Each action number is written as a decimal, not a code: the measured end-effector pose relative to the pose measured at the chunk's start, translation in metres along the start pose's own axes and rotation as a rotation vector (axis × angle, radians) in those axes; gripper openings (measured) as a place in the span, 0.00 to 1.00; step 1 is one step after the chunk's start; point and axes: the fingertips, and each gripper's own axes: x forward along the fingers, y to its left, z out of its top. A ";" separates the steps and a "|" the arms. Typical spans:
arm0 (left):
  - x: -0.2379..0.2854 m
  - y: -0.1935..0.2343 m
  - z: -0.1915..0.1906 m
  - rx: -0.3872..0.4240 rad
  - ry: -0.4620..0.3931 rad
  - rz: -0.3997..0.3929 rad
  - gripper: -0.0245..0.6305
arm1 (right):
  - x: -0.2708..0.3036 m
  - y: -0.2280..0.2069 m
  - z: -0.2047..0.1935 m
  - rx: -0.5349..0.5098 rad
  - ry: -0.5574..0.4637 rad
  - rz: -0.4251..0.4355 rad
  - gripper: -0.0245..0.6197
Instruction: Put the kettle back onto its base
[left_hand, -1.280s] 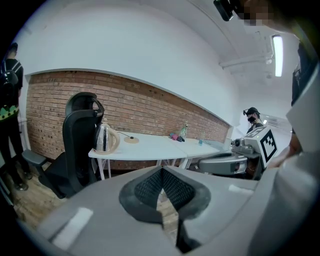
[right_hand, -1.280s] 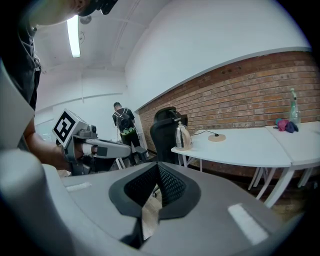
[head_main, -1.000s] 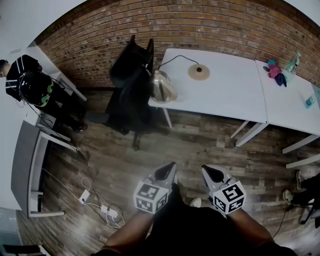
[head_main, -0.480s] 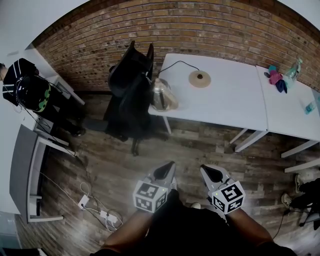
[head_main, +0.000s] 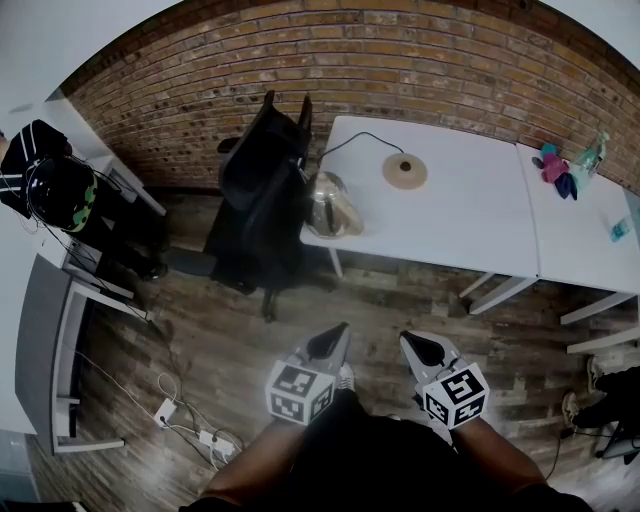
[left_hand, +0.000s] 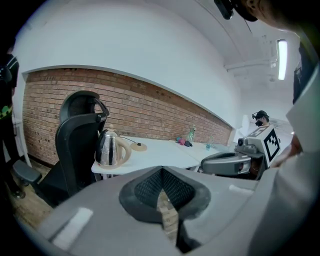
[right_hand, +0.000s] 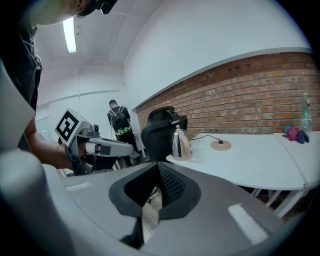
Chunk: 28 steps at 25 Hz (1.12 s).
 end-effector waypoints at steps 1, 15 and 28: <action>0.001 0.004 0.002 0.000 0.000 -0.001 0.04 | 0.005 -0.001 0.002 -0.002 0.002 0.000 0.08; 0.014 0.073 0.021 0.013 0.010 -0.033 0.04 | 0.075 -0.005 0.028 -0.021 0.017 -0.034 0.08; 0.008 0.140 0.028 0.043 0.028 -0.044 0.04 | 0.127 -0.009 0.049 -0.032 0.007 -0.121 0.08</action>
